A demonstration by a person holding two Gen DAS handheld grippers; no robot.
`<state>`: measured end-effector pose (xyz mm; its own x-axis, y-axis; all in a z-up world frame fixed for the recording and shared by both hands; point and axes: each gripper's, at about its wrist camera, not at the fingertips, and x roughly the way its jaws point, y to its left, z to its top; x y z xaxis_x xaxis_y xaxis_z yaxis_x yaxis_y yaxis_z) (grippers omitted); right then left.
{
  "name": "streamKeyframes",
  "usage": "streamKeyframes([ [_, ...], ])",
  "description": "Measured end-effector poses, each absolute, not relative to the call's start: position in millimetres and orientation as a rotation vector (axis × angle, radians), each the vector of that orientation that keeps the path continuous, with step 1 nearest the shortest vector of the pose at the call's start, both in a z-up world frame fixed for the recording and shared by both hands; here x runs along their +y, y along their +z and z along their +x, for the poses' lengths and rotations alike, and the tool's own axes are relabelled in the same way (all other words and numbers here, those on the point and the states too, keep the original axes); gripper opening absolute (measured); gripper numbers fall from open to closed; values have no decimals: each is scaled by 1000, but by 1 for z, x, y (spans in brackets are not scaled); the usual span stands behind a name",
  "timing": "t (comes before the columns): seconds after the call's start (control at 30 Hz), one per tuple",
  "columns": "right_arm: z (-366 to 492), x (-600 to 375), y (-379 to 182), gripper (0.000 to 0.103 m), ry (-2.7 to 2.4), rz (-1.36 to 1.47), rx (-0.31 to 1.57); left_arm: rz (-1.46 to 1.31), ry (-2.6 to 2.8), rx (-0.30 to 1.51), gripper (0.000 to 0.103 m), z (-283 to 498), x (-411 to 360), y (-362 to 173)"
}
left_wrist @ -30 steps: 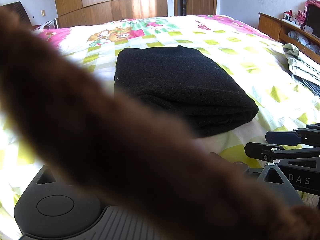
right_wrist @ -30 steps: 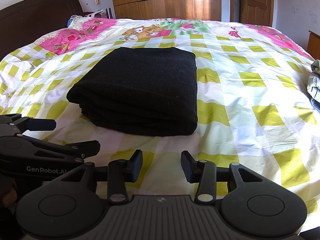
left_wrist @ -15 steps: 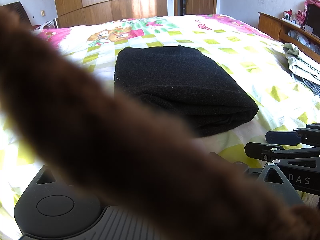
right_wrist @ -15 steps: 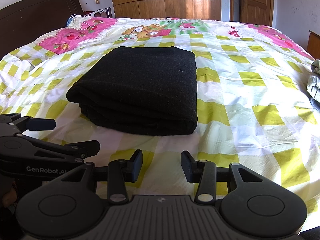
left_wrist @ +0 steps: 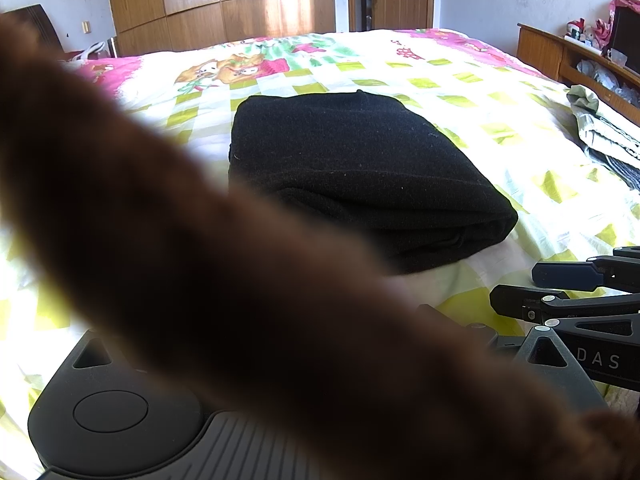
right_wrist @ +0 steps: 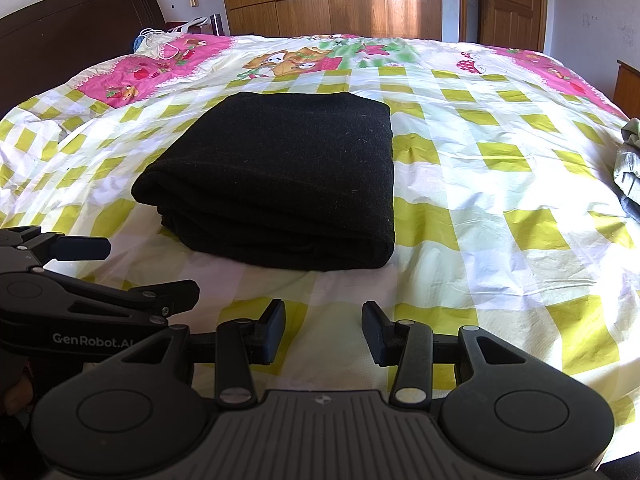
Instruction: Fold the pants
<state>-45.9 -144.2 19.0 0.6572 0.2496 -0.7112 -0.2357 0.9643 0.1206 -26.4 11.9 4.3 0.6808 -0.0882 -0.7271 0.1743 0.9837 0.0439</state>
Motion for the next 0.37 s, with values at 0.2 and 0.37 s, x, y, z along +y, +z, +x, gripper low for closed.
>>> streamKeyframes([
  [0.2, -46, -145, 19, 56, 274, 18, 808, 113, -148, 810, 101, -27, 12, 4],
  [0.37, -46, -145, 19, 56, 275, 18, 809, 114, -147, 809, 101, -27, 12, 4],
])
